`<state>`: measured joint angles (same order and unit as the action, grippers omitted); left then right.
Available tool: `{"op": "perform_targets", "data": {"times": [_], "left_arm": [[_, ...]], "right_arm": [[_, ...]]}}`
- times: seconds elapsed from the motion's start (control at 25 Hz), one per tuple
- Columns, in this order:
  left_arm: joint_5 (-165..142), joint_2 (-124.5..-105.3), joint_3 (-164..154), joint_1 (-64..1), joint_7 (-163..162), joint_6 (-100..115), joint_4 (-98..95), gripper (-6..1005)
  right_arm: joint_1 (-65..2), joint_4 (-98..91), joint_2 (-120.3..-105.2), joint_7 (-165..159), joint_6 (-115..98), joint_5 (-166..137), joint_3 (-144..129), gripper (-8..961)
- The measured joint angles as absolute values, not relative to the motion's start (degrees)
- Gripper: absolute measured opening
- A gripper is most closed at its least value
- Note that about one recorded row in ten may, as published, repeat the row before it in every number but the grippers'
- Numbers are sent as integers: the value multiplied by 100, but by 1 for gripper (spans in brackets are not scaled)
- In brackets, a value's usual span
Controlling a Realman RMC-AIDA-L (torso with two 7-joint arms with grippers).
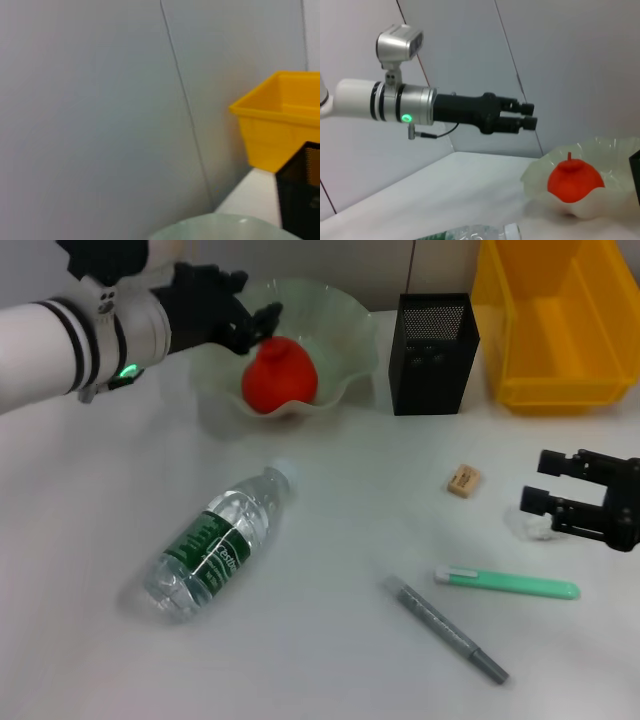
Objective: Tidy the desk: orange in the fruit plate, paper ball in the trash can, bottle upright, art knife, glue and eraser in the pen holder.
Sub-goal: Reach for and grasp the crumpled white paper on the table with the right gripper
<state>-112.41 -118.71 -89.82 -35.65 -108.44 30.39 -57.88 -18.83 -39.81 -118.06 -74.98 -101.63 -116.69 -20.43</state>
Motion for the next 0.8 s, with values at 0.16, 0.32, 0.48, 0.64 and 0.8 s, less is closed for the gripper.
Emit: {"op": "perform_targets", "data": {"times": [0.16,0.32,0.48,0.64,0.8], "left_arm": [[-11237,-11852,-8851,-3307,-10959,3695,-6145,512],[-11209,-11847,-8791,-3022,-10943,4296,-6521,511],[-11256,-11840,-8691,-2959,-11169,4732,-6593,511],[-11777,-11842,-8679,-2943,-11791,5071,-6643,510],[-12478,-11863,-8846,-3007,-12434,5234,-6782,510]], "right_arm": [[-1805,-4238,-11715,-7788,-10422,-11625,-1998,704],[-1715,-4592,-11740,-7928,-10560,-11620,-1909,704],[-1628,-4665,-11734,-7930,-10599,-11633,-1759,705],[-1485,-4749,-11683,-7909,-10588,-11654,-1535,705],[-1405,-4900,-11635,-7917,-10601,-11660,-1434,705]]}}
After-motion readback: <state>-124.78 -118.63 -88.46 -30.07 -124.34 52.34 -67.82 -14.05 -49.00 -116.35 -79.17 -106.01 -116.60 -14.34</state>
